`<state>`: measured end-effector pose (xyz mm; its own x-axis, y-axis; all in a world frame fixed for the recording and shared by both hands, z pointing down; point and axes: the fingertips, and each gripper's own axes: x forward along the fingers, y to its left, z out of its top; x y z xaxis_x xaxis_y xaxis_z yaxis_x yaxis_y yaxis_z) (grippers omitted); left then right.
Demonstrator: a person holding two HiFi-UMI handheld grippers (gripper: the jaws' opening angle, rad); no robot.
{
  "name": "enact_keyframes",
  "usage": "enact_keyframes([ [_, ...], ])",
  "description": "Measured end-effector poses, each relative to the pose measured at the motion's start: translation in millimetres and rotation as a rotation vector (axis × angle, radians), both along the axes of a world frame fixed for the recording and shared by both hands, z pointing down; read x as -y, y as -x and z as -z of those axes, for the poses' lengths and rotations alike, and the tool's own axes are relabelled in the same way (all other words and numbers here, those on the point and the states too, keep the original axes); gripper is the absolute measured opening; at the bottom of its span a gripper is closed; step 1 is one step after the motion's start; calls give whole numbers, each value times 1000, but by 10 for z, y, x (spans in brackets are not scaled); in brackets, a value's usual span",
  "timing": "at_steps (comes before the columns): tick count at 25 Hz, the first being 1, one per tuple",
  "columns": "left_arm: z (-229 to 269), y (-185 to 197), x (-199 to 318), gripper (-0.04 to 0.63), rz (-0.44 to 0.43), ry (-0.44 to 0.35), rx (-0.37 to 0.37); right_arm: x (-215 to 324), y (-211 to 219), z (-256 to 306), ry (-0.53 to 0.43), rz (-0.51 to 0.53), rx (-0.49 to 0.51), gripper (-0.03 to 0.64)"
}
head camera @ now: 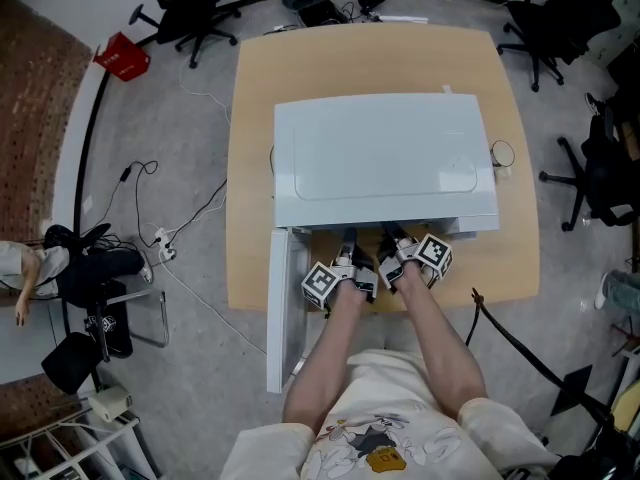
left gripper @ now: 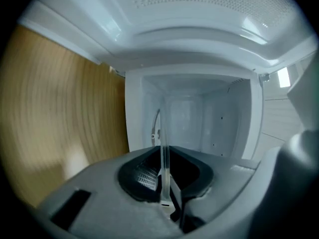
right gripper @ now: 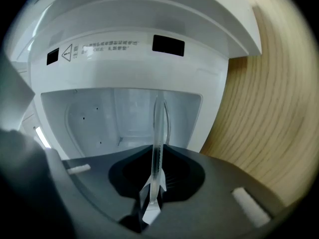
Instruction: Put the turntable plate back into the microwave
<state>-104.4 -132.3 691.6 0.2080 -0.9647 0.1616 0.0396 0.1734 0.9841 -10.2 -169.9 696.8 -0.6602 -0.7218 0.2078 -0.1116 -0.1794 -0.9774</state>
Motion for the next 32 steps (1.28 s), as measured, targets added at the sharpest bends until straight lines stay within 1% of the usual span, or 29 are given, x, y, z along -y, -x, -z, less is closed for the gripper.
enact_keyframes([
  [4, 20, 16, 90, 31, 13, 1, 5, -41, 60, 36, -34, 83, -53, 65],
  [8, 16, -8, 105, 31, 14, -4, 13, -154, 74, 59, -43, 141, -28, 84],
  [11, -10, -16, 101, 31, 4, -4, 18, -265, 191, 40, -42, 228, -19, 86],
  [12, -35, -16, 97, 31, 2, 2, 20, -297, 228, 23, -30, 247, -18, 84],
  [13, -64, -18, 91, 29, 0, 9, 22, -317, 249, 3, -19, 258, -18, 66],
  [16, -109, -30, 84, 34, -22, 8, 13, -329, 245, -77, 10, 251, -9, 57],
  [18, -98, -52, 78, 83, -46, 0, 4, -319, 240, -120, 40, 237, -8, 54],
  [19, -92, -57, 66, 89, -51, -3, -1, -305, 245, -133, 48, 234, -8, 52],
  [25, -88, -1, -39, 84, -38, -9, 6, -241, 365, -152, 66, 257, -5, 51],
  [26, -90, -6, -46, 84, -56, -8, 18, -230, 368, -153, 69, 251, 4, 49],
  [28, -87, -52, -70, 84, -114, -8, 67, -203, 367, -166, 81, 246, 16, 49],
  [31, -68, -93, -138, 67, -176, -8, 174, -197, 420, -176, 103, 274, 12, 51],
  [32, -63, -96, -161, 37, -189, -7, 215, -201, 436, -185, 119, 277, 13, 52],
])
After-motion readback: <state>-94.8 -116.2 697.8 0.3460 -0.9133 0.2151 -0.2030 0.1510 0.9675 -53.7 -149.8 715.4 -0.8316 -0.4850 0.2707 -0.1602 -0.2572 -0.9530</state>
